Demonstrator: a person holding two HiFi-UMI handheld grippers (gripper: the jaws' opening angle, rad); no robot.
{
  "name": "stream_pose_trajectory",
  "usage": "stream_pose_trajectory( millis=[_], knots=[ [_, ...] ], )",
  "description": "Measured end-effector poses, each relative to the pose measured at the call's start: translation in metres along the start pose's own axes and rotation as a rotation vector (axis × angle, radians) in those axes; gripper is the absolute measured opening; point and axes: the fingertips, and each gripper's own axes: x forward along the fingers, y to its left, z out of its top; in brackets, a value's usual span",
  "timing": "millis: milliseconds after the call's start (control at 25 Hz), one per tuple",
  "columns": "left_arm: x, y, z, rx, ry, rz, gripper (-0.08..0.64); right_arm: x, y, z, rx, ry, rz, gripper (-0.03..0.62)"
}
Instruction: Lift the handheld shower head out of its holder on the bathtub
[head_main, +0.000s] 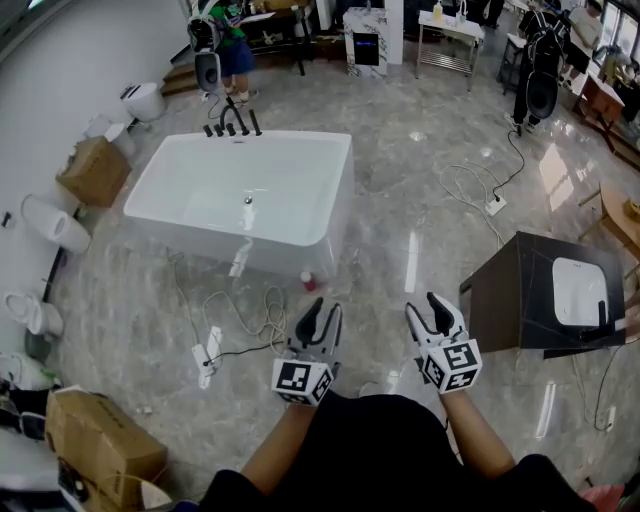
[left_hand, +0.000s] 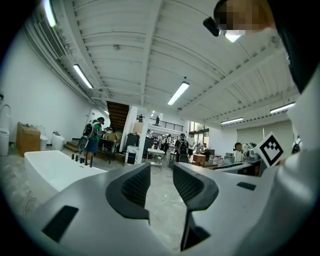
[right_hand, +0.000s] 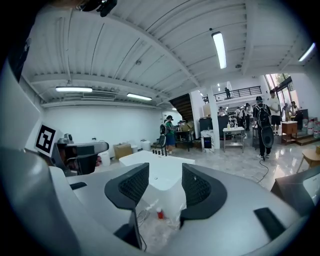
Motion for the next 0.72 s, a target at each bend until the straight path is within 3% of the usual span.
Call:
stream_pose_trajectory(
  millis=[200,720],
  knots=[
    [0.006,-0.008,-0.005,-0.010,0.013,-0.021,0.156,-0.008,-0.014,-0.001,0.014,-0.007,-0.013,0.179],
    [0.005,-0.023,-0.032,-0.017,0.106,-0.041,0.158,-0.025,-0.013,-0.030,0.069,0.024,0.052,0.178]
  ],
)
